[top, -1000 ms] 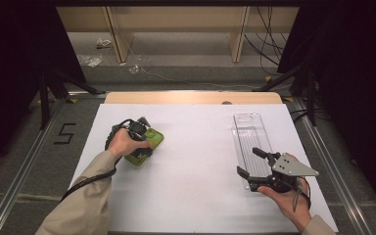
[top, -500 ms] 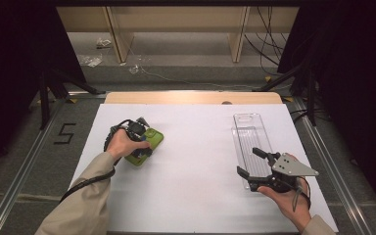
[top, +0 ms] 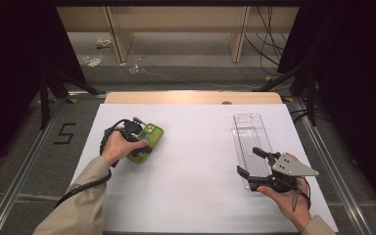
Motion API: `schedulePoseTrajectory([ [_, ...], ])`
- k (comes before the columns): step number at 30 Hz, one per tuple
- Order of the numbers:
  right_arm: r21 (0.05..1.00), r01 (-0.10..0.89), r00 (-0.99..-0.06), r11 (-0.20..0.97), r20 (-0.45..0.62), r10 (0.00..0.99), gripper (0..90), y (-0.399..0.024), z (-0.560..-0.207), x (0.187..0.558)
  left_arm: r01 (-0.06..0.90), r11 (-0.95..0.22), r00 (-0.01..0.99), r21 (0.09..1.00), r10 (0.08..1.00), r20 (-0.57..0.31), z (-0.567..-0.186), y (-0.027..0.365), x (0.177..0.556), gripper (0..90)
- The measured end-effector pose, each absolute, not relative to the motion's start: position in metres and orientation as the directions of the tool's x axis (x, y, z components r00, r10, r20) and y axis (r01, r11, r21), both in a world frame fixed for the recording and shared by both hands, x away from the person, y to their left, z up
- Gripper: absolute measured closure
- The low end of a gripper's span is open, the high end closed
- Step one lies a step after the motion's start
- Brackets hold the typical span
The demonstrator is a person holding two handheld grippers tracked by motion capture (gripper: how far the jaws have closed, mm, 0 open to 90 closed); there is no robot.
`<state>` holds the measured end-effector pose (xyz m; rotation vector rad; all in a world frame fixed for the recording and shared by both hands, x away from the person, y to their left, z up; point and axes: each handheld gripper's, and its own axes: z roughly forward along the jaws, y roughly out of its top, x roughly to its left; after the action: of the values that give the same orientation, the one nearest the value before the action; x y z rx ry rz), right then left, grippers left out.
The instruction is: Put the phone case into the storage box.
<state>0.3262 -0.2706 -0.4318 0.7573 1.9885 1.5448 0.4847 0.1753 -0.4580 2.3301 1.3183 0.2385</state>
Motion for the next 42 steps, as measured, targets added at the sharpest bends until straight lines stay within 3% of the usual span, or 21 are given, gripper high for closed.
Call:
schedulePoseTrajectory([
  [12, 0.972, 0.12, -0.713, 0.202, -0.058, 0.699, 17.7, -0.269, -0.431, 0.327, 0.677, -0.356, 0.533, 0.644, 0.84, -0.097, -0.449, 0.183, 0.459, 16.3],
  [22, 0.972, 0.119, -0.707, 0.201, -0.059, 0.705, 17.8, -0.268, -0.43, 0.328, 0.619, -0.285, 0.535, 0.732, 0.835, -0.127, -0.447, 0.184, 0.441, 16.3],
  [42, 0.972, 0.126, -0.703, 0.197, -0.053, 0.709, 18.0, -0.261, -0.427, 0.33, 0.544, -0.257, 0.559, 0.799, 0.821, -0.117, -0.449, 0.18, 0.411, 16.3],
])
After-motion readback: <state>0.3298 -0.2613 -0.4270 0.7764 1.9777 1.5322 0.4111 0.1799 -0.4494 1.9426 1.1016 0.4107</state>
